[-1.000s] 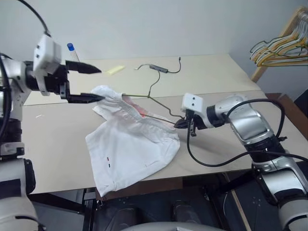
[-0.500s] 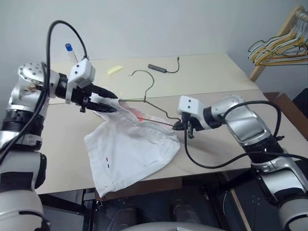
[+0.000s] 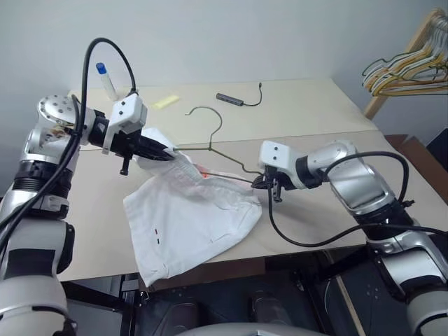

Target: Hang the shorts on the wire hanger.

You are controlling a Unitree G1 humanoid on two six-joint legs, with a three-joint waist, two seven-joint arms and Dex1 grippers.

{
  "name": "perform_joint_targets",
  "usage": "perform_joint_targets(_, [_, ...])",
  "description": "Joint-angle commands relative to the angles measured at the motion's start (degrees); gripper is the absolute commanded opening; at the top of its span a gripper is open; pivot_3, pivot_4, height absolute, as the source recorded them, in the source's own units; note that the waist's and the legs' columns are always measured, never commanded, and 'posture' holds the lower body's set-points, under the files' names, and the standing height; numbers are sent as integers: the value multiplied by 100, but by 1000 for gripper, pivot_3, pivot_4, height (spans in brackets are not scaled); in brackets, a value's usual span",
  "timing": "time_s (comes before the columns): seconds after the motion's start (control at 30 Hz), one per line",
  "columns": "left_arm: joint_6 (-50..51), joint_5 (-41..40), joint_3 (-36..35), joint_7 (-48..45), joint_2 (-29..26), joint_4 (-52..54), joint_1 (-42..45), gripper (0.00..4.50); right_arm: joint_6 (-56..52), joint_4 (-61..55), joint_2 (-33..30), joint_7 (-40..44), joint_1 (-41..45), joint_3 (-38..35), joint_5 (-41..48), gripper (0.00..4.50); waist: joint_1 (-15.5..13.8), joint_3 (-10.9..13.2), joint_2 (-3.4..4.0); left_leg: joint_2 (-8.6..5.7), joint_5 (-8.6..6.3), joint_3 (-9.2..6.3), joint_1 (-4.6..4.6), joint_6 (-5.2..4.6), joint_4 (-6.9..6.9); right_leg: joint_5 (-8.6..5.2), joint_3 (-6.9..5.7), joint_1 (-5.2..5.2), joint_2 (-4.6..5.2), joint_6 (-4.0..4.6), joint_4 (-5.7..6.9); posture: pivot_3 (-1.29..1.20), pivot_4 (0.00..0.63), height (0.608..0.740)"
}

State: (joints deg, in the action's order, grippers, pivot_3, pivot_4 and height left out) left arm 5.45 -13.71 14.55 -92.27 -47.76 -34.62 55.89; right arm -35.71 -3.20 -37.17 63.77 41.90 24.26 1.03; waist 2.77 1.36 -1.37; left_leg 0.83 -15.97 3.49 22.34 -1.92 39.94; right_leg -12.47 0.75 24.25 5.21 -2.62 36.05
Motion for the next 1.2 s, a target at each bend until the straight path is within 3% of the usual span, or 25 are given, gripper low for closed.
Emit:
perform_joint_targets(0.03, [-213,26,-297,-2,-49,-7,81,0,401,-159,-25,-90,40,-295,44,610,1,0,0,-1,0,0,0,0,0,0,1,1,0,0,-1,-52,0,740])
perform_joint_targets(0.23, [-259,226,-394,72,-55,-193,118,0,345,-159,-276,-282,-82,-805,130,2384,14,0,0,0,0,-1,-1,0,3,0,1,0,1,0,0,-56,0,740])
perform_joint_targets(0.37, [-404,393,-486,293,3,-366,145,0,-273,-370,-360,-741,-279,-1624,416,3761,-12,0,-1,0,0,0,2,-1,3,0,-1,-1,1,0,0,-60,0,740])
perform_joint_targets(0.4, [-439,411,-513,342,17,-399,149,0,-509,-438,-379,-784,-333,-1798,543,3900,-13,0,-1,0,-1,-1,1,-1,3,0,0,0,2,0,0,-61,0,740])
perform_joint_targets(0.63, [-512,478,-685,435,108,-610,257,0,-1664,-989,-287,-956,-1092,-1934,1131,3900,13,-1,-2,2,-2,-1,-3,-3,4,0,2,-5,1,0,-2,-65,0,740])
perform_joint_targets(0.97, [-554,503,-736,385,90,-604,252,0,-2116,-891,1078,-1715,-1146,-1493,1546,3900,124,-1,-2,1,-2,-23,-3,-4,5,0,6,-2,1,0,5,-50,0,740])
perform_joint_targets(1.07, [-531,497,-775,372,82,-534,229,0,-2021,-622,1239,-1844,-1088,-1168,1379,3354,115,-1,-3,1,-2,-25,-4,-4,6,1,4,-5,1,-1,6,-40,0,740])
perform_joint_targets(1.2, [-512,487,-836,350,26,-458,166,0,-1993,-413,1290,-2049,-1000,-1165,1328,2090,102,-1,-3,-1,-2,-28,-1,-4,6,0,1,-4,3,-1,10,-30,0,740])
